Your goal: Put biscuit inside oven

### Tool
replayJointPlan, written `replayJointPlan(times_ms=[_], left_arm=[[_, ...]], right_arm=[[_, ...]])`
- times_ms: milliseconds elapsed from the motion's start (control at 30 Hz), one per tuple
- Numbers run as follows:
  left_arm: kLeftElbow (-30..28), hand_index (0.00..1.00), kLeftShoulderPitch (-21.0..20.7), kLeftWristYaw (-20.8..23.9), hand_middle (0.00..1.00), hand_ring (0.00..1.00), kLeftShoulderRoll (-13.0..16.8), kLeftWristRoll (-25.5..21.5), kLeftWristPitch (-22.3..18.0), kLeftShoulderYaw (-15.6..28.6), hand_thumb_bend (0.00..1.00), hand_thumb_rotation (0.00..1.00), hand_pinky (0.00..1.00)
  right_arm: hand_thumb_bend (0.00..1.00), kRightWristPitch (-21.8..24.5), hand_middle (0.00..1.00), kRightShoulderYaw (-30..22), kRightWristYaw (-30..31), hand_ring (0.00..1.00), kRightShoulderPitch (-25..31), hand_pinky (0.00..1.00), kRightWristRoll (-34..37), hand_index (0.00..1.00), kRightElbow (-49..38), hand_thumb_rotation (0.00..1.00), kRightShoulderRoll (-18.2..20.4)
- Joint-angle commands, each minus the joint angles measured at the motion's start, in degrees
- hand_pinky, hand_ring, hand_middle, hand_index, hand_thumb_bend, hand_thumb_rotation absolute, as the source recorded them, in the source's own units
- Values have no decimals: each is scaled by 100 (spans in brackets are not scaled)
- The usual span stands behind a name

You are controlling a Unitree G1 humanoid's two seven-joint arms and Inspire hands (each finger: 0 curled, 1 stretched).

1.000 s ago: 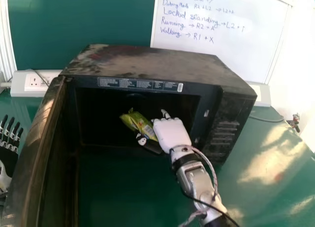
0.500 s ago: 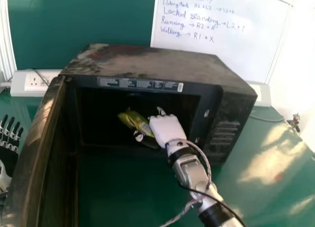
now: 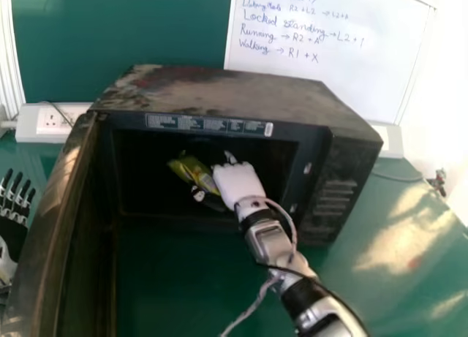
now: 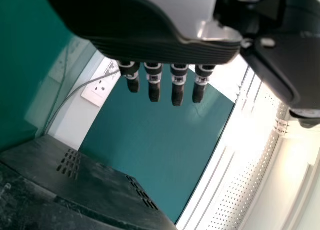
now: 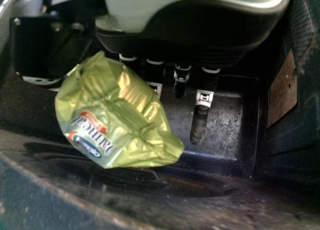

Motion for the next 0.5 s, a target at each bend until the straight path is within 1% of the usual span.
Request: replayJointPlan(times_ms=[0, 100, 200, 333, 467], left_arm=[[192, 93, 224, 50, 77, 68, -250, -7, -18, -20, 0, 0, 59], [147, 93, 243, 68, 76, 68, -276, -1, -25, -30, 0, 0, 56], [128, 93, 252, 76, 76, 68, -290, 13, -47, -42, 0, 0, 60], [79, 93, 268, 113, 77, 68, -307, 13, -25, -57, 0, 0, 60], [107, 93, 256, 117, 77, 68, -294, -7, 14, -55, 0, 0, 60]], right_arm=[[51, -73, 48, 57, -232, 43, -295, 50, 107, 55, 232, 0, 92], [51, -129, 48, 121, -418, 44, -450, 53, 149, 54, 525, 0, 177], [51, -174, 49, 170, -535, 43, -598, 52, 228, 55, 790, 0, 258], [51, -205, 48, 239, -617, 43, -775, 50, 290, 55, 1064, 0, 342], [52, -294, 48, 307, -786, 44, -886, 50, 348, 54, 1260, 0, 387]])
